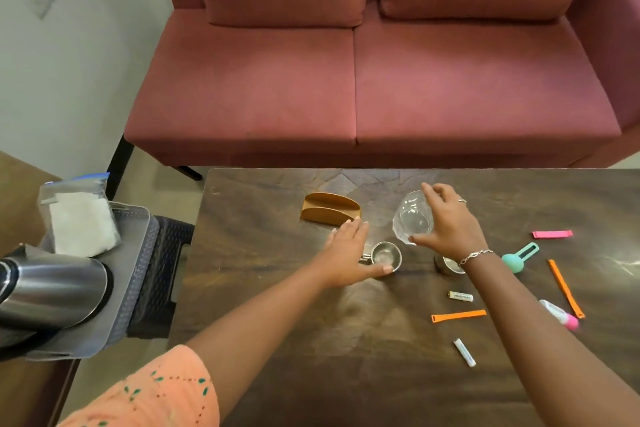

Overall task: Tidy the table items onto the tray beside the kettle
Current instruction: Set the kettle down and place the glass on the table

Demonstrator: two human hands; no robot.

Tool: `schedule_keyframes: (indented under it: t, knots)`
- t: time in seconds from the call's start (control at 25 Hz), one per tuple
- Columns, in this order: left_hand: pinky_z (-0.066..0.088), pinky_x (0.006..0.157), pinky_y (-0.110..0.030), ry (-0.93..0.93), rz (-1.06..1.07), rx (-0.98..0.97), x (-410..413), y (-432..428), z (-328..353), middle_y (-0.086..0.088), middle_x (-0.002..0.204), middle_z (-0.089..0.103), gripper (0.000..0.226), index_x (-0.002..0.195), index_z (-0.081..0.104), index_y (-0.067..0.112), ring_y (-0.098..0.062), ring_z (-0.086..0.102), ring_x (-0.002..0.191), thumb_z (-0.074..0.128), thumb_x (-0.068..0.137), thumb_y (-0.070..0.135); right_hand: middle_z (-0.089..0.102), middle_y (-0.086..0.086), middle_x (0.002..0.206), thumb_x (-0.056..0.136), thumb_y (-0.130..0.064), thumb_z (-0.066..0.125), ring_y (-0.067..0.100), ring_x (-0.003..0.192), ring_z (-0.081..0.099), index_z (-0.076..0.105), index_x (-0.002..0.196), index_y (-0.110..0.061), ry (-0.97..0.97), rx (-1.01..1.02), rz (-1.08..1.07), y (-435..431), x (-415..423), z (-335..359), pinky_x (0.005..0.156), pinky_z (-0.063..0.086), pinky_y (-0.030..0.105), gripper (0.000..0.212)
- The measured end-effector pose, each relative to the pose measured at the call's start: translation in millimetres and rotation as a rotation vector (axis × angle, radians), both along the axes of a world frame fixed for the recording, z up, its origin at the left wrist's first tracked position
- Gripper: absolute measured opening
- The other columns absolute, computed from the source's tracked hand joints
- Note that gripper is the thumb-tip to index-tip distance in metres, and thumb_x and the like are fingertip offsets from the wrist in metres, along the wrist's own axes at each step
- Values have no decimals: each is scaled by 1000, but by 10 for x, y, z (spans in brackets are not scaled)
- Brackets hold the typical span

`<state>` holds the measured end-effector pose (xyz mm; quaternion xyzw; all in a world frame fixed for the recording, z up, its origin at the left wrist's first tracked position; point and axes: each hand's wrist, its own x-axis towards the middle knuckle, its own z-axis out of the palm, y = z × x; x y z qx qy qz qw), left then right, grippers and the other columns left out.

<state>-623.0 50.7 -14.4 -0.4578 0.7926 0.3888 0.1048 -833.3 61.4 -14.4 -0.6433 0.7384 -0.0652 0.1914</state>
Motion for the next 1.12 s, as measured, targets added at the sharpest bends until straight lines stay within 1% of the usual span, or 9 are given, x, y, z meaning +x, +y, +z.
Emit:
schedule_keyframes:
  t: [0.16,0.32,0.4,0.52,0.68,0.88,1.0,1.12]
  knots:
    - [-3,117,-43,-147,-125,-159,-91,-170,-219,-12,157,-7,96,147,-1,11,-25,-8,144,48,83,63,34,10,134,60,-31,81,31,116,42,28,139,-13,14,68,-50,-275,-212,-402,77,49,41,97]
    - [0,118,-44,-192,-164,-237,-68,-280,-347,-13,157,-3,95,147,2,10,-26,-6,144,48,83,62,33,13,133,62,-29,79,34,117,40,27,138,-8,25,127,-62,-483,-279,-712,77,49,42,95]
    - [0,118,-44,-200,-155,-241,-51,-302,-394,-14,157,-2,94,147,3,10,-27,-5,144,48,83,61,33,15,131,63,-28,80,36,117,40,28,136,-6,22,145,-72,-556,-281,-814,77,50,44,92]
    - [-1,117,-43,-213,-129,-230,-22,-313,-441,-13,157,-1,93,147,4,10,-26,-4,144,48,83,61,35,16,128,61,-25,80,37,114,42,35,127,-3,-9,145,-107,-623,-283,-920,75,50,44,83]
    - [-1,117,-42,-208,-106,-228,-16,-323,-471,-13,157,-1,92,147,5,9,-26,-4,144,48,83,61,34,17,128,61,-24,81,38,114,41,37,123,0,-24,156,-121,-648,-314,-1026,78,49,44,80]
    - [-1,117,-41,-205,-90,-236,34,-307,-497,-13,157,-1,90,147,6,10,-26,-3,144,47,84,60,36,20,125,62,-23,81,39,113,40,41,115,2,-47,125,-165,-604,-332,-1141,81,49,46,71]
    - [-1,117,-42,-213,-83,-237,72,-291,-512,-14,157,0,90,147,7,9,-26,-4,144,47,84,60,35,20,127,60,-22,83,38,115,40,38,120,1,-50,133,-177,-623,-348,-1161,85,47,48,78]
    - [-1,117,-42,-232,-78,-225,94,-255,-511,-13,157,-1,90,147,5,9,-26,-4,144,47,84,59,29,21,136,62,-24,83,39,125,32,27,134,-3,-40,180,-172,-635,-328,-1154,97,41,50,93]
